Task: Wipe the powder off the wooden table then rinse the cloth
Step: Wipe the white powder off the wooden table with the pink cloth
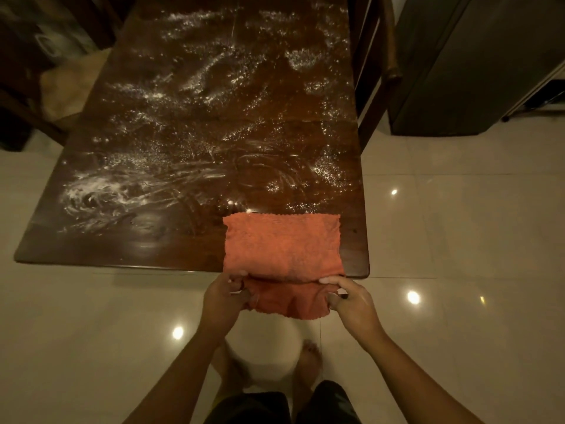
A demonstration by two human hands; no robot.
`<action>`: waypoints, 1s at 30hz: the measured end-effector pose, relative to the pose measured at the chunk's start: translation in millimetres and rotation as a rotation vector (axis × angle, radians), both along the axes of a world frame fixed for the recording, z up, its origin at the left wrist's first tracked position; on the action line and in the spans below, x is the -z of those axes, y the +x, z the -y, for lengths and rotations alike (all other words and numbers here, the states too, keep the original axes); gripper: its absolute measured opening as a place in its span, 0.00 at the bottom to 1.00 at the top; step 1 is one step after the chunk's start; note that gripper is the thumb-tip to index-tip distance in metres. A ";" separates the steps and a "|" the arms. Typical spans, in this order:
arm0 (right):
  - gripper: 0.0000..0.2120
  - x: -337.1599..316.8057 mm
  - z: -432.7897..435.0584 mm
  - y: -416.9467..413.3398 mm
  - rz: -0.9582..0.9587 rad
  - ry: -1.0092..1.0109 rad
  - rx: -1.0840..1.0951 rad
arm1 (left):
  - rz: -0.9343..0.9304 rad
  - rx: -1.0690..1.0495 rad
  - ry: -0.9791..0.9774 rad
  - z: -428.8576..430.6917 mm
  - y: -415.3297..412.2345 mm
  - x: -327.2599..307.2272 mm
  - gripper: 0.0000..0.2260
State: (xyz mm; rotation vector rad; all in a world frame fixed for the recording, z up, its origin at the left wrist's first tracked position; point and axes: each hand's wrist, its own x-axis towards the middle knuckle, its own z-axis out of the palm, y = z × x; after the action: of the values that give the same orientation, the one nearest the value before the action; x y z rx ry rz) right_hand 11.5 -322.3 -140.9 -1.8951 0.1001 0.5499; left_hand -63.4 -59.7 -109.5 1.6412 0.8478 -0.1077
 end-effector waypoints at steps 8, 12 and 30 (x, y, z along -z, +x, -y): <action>0.17 -30.8 5.8 22.7 0.098 -0.002 0.099 | 0.012 -0.088 0.042 -10.4 25.3 -54.0 0.18; 0.15 -50.0 4.1 38.5 0.151 -0.020 0.130 | -0.025 -0.130 0.115 -27.6 38.0 -68.3 0.24; 0.10 -60.1 -54.8 130.0 0.089 -0.344 0.258 | 0.002 -0.030 0.153 -95.6 131.6 -51.6 0.12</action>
State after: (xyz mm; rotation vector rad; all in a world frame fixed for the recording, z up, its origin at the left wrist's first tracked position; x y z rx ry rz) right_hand 141.4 -267.5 -80.8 -2.1941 0.3972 0.2838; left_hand 68.2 35.9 -57.9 1.7700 0.8966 -0.0211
